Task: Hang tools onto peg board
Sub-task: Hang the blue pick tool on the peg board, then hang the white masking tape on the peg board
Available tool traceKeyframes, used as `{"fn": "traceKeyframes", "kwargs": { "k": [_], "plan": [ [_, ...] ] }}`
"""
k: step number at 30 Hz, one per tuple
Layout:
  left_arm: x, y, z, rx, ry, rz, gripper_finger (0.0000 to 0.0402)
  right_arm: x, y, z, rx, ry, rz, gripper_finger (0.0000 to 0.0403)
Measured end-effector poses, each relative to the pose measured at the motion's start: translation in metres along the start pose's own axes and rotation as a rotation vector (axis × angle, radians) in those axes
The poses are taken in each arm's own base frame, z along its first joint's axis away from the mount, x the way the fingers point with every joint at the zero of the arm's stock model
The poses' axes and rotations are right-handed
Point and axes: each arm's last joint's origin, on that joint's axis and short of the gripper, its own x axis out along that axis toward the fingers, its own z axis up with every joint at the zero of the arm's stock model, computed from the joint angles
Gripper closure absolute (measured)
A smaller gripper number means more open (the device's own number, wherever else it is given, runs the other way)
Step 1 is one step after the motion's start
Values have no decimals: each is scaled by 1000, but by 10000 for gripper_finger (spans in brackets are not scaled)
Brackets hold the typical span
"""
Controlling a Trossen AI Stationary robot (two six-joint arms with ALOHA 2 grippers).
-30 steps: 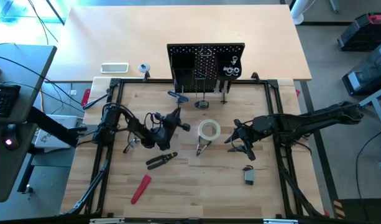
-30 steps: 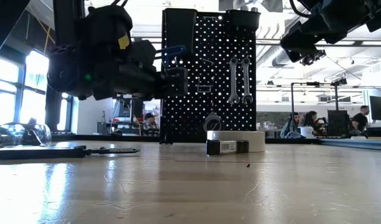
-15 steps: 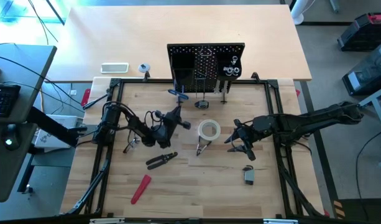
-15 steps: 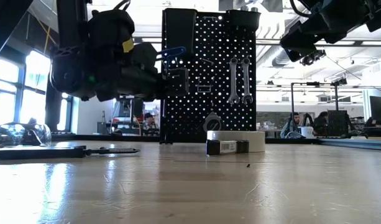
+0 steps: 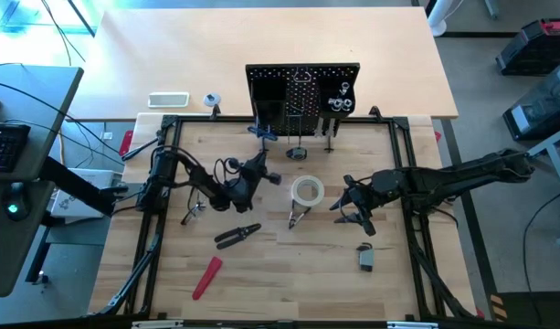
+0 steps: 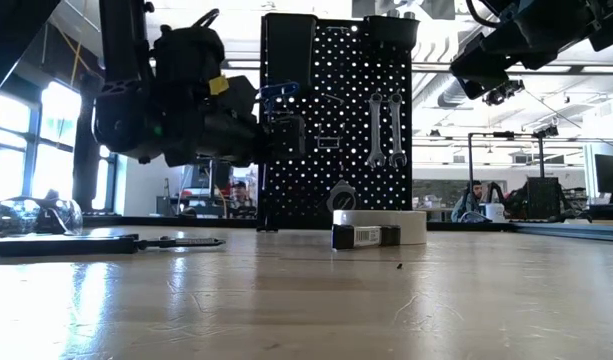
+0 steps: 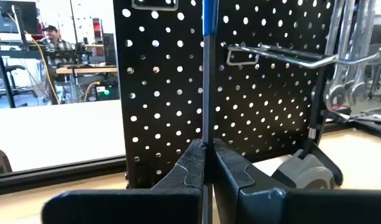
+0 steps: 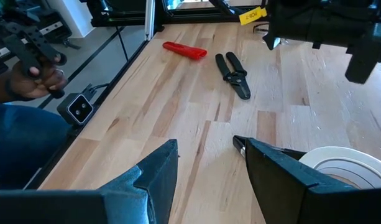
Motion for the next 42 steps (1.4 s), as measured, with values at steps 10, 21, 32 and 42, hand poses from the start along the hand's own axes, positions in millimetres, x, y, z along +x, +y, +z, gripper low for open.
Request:
{"fn": "traceKeyframes", "kwargs": {
  "k": [10, 21, 32, 42],
  "plan": [
    [19, -5, 4, 42, -2, 18, 401, 0, 0, 0, -1, -1, -8, 220],
    [32, 1, 3, 36, -1, 34, 397, 0, 0, 0, -15, 0, -9, 220],
    [48, 8, 1, 35, 2, 12, 375, 0, 0, 0, -15, 0, -10, 220],
    [52, 10, -3, 35, 22, 12, 313, 0, 0, 0, 4, 1, -10, 220]
  ]
}}
